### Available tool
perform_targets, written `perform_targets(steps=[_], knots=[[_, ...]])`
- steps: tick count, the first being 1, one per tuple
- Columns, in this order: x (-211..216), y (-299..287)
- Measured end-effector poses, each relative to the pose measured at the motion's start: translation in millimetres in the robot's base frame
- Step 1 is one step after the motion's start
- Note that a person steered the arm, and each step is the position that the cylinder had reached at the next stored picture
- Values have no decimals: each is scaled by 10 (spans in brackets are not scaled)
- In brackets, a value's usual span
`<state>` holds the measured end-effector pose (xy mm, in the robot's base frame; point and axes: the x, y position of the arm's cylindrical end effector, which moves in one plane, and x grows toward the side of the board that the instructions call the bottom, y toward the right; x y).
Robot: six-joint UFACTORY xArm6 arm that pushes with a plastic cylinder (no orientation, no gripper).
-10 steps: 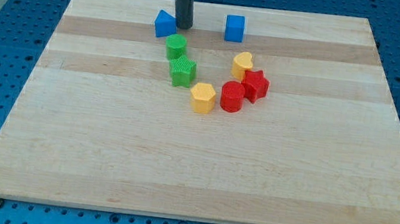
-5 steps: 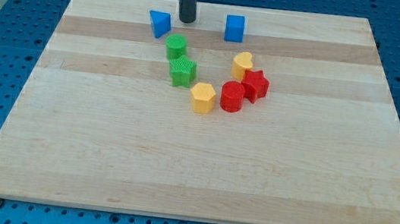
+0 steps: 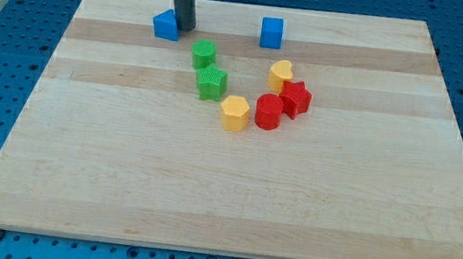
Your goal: Push the blue triangle towards top left side
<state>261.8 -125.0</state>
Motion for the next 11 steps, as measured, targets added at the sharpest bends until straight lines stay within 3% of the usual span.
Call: perform_targets(steps=[2, 4, 6, 7, 11], knots=[[3, -513], [36, -631], [730, -261], [742, -531], [404, -727]])
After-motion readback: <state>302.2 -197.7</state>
